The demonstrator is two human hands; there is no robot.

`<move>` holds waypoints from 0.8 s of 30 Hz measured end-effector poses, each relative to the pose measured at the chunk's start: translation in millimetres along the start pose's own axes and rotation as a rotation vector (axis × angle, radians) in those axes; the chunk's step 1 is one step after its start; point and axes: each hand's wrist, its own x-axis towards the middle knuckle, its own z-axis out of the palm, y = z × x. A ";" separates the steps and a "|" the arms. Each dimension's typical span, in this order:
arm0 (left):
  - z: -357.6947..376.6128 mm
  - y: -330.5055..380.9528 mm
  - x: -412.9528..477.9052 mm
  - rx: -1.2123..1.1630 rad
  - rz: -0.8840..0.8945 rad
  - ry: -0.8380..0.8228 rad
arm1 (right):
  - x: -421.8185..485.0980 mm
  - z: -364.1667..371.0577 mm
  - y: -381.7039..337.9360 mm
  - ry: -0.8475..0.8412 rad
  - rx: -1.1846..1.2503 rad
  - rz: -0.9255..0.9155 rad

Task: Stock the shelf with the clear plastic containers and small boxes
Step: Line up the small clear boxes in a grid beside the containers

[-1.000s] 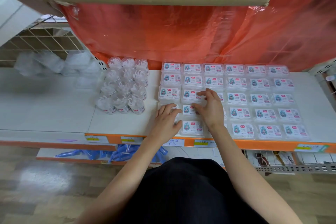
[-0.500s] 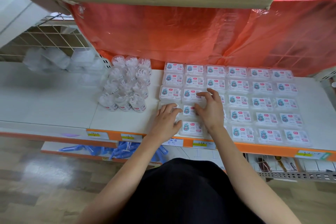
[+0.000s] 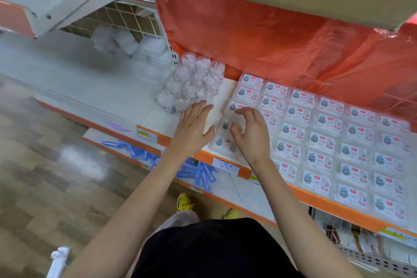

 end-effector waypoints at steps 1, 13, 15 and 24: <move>-7.6 -9.3 -5.7 0.011 -0.037 0.029 | 2.5 7.0 -12.1 -0.040 0.004 -0.024; -75.2 -150.5 -70.1 0.037 -0.256 0.148 | 14.7 99.6 -146.6 -0.199 -0.032 -0.185; -88.2 -179.5 -80.2 0.036 -0.262 0.162 | 15.9 122.7 -170.4 -0.205 -0.044 -0.189; -131.0 -300.3 -105.8 0.035 -0.211 0.104 | 27.7 219.2 -257.4 -0.225 -0.127 -0.082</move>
